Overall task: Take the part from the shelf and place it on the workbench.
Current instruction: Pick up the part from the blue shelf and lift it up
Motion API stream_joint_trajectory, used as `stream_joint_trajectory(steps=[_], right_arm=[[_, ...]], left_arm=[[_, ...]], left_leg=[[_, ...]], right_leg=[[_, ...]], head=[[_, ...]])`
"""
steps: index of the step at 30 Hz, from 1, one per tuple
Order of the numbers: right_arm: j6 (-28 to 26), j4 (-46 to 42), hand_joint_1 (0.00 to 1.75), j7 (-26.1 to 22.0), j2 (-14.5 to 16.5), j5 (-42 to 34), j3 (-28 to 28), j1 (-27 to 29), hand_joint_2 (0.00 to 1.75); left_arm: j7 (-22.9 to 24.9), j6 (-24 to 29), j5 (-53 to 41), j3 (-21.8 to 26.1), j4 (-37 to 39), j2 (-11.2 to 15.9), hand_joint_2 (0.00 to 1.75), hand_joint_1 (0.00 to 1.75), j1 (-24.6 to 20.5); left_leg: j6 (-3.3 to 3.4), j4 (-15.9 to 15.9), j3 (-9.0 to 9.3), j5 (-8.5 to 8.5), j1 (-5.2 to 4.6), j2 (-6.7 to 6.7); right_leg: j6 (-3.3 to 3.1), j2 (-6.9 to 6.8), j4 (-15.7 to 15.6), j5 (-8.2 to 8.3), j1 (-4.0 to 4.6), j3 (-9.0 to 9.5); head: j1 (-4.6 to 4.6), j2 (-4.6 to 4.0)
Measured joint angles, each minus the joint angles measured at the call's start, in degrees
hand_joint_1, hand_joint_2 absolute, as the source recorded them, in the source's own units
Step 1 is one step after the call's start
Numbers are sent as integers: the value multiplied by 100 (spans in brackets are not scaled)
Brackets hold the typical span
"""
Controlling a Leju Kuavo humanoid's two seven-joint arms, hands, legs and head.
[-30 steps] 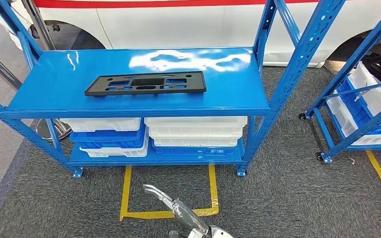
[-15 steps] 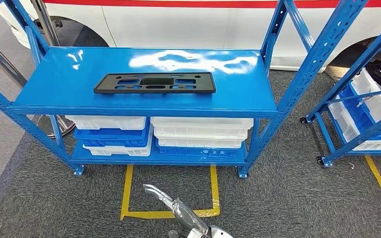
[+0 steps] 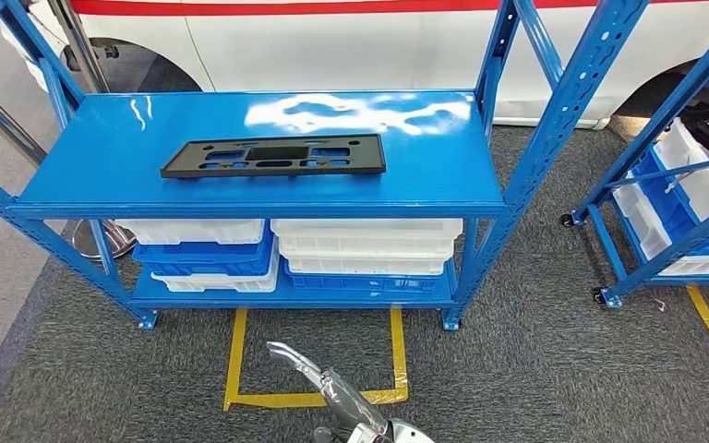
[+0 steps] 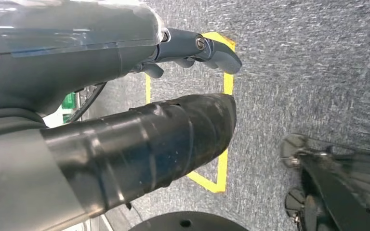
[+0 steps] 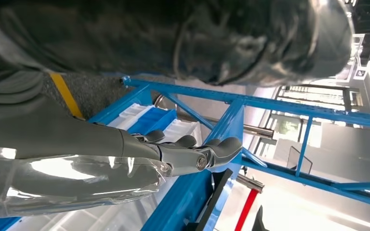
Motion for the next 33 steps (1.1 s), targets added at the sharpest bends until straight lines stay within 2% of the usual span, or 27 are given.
stream_joint_trajectory(steps=[1, 2, 4, 6, 7, 8, 10, 11, 12, 13, 15, 16, 17, 20, 22, 23, 25, 26, 27, 28, 29, 31, 33], right_arm=[[0, 0, 0, 0, 0, 1, 0, -1, 0], [0, 0, 0, 0, -1, 1, 0, -1, 0], [0, -1, 0, 0, -2, 0, 0, -3, 0], [0, -4, 0, -1, -3, 0, 0, -4, 0], [0, -8, 0, -1, -5, 0, 0, -4, 0], [-1, -11, 0, -2, -8, 0, 0, -4, 0], [-1, -14, 0, -2, -14, -1, 0, -1, 0], [-2, -13, 0, -2, -17, -1, 0, 1, 0], [-3, -13, 0, -2, -20, 2, 0, 3, 0], [-10, -14, 0, -3, -22, 10, 0, 4, 0], [-57, -15, 0, -11, -26, 63, 0, 3, 0], [-89, -17, 0, -19, -26, 100, 2, 4, 0], [-125, -21, 0, -27, -27, 142, 4, 8, 0], [-200, -34, 0, -48, -30, 223, 9, 18, 0], [-216, -49, 0, -59, -31, 239, 9, 17, 0], [-220, -57, 0, -62, -31, 241, 9, 17, 0], [-224, -66, 0, -65, -31, 236, 9, 18, 0], [-221, -65, 0, -63, -31, 227, 9, 20, 0], [-216, -64, 0, -61, -31, 215, 9, 21, 0], [-209, -64, 0, -58, -31, 203, 9, 22, 0], [-200, -64, 0, -57, -31, 197, 9, 22, 0], [-186, -65, 0, -56, -31, 193, 9, 22, 0], [-180, -67, 0, -55, -31, 192, 9, 22, 0]], left_arm=[[-1, 1, 0, -1, 0, 2, 0, 0, -2], [-3, 1, 0, -2, 0, 4, 0, 0, -7], [-12, 1, 4, -4, 0, 4, 0, 0, -10], [-22, 2, 9, -5, 0, 3, 0, 0, -7], [-26, 2, 10, -5, 0, 2, 0, 0, -5], [-32, 2, 10, -5, 0, 1, 0, 0, -5], [-46, 3, 9, -6, 0, 3, 0, 0, -3], [-54, 3, 8, -7, 0, 5, 0, 0, -4], [-58, 3, 7, -7, 0, 6, 0, 0, -4], [-62, 3, 5, -8, 0, 6, 0, 0, -4], [-68, 3, 1, -10, 0, 3, 0, 0, -2], [-70, 3, -1, -13, 1, 1, 0, 0, -4], [-72, 3, -2, -15, 2, -1, 0, 0, -9], [-76, 4, -2, -29, 4, -2, 0, 0, -21], [-78, 6, -2, -39, 4, -4, 0, 0, -20], [-79, 6, -3, -41, 4, -6, 0, 0, -23], [-80, 7, -5, -44, 4, -11, 0, 0, -22], [-80, 8, -6, -46, 5, -11, 0, 0, -18], [-80, 9, -7, -49, 5, -11, 0, 0, -8], [-79, 10, -7, -52, 6, -11, 0, 0, 2], [-79, 10, -7, -54, 7, -10, 0, 0, 10], [-79, 10, -7, -57, 7, -8, 0, 0, 11], [-78, 10, -7, -61, 8, -5, 0, 0, -5]], left_leg=[[23, -334, 148, 114, -10, -1], [45, -534, 233, 157, -21, -2], [94, -633, 261, 140, -37, -9], [153, -659, 281, 157, -14, -4], [190, -677, 294, 167, -1, 1], [220, -690, 305, 174, 8, 7], [259, -684, 307, 168, 3, 11], [263, -680, 309, 161, 0, 10], [264, -675, 315, 151, -1, 5], [259, -669, 328, 137, -2, 0], [229, -649, 356, 94, -2, -13], [203, -626, 354, 67, -10, -25], [172, -609, 344, 51, -14, -37], [77, -606, 324, 40, -9, -68], [24, -466, 269, -78, -1, -52], [2, -243, 169, -217, 2, -37], [-31, 472, -172, -555, 6, -15], [-42, 785, -331, -651, 8, -14], [-46, 940, -416, -647, 8, -13], [-42, 864, -392, -525, 7, -12], [-29, 591, -271, -322, 7, -10], [20, -180, 74, 43, -13, 13], [69, -581, 245, 142, -48, 32]], right_leg=[[21, 3, 11, -11, 10, -2], [45, 2, 18, -17, 20, -10], [91, -2, 24, -17, 32, -25], [144, 3, 63, -64, 29, -37], [170, 9, 208, -162, 25, -99], [195, 14, 481, -319, 16, -226], [227, 17, 1239, -659, -5, -599], [237, 17, 1528, -731, -16, -756], [241, 17, 1624, -690, -25, -825], [239, 16, 1501, -539, -32, -789], [214, 28, 799, -130, -42, -480], [198, 53, 455, -2, -43, -324], [185, 75, 248, 49, -38, -231], [126, 83, 136, 37, -16, -197], [56, 22, 78, 52, -31, -164], [25, -11, 53, 56, -39, -146], [-14, -66, 45, 45, -25, -131], [-23, -83, 46, 39, -16, -127], [-29, -95, 47, 34, -9, -121], [-31, -99, 48, 28, -5, -111], [-29, -99, 49, 23, -3, -96], [-5, -99, 55, 4, 7, -72], [39, -104, 66, 0, 19, -85]], head=[[1, 0], [1, 0], [2, 0], [3, 0], [3, 0], [4, 0], [3, 0], [3, 0], [3, 0], [3, 0], [3, 0], [3, 0], [2, 0], [2, 0], [2, 0], [1, 0], [1, 0], [2, 0], [1, 0], [1, 0], [0, 0], [1, 0], [2, 0]])
